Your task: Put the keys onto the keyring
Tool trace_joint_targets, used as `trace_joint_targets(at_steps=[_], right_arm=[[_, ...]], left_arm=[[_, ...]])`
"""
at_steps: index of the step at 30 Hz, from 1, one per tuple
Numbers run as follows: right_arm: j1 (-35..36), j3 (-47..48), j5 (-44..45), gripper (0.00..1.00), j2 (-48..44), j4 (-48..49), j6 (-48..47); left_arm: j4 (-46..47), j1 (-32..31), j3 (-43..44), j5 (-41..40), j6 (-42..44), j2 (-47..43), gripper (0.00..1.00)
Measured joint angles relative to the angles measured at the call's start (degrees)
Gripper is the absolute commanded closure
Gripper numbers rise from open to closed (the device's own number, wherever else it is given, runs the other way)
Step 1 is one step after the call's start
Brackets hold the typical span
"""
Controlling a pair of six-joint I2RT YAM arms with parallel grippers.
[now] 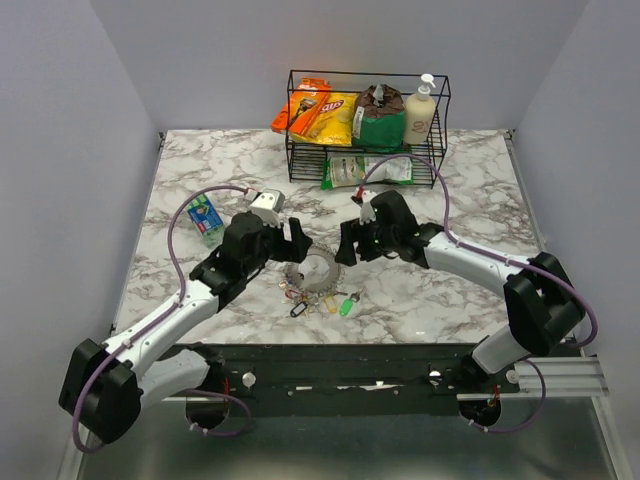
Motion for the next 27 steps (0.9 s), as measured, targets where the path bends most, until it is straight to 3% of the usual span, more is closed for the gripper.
trace_joint_targets(at_steps=[5, 12, 27], right_arm=[[-0.2, -1.3, -1.7, 0.28, -0.2, -0.5, -0.2], [0.9, -1.6, -3.5, 0.32, -0.2, -1.4, -0.1], [6.1, -0.9, -2.7, 0.33, 3.5, -4.1, 1.1]], left_arm=[[3.1, 7.5, -3.1, 8.1, -4.6, 1.9, 0.12], [4.5, 11.7, -4.3, 14.9, -8.8, 4.9, 0.13], [2.1, 12.9, -4.0, 15.5, -10.9, 11.8, 0.16]])
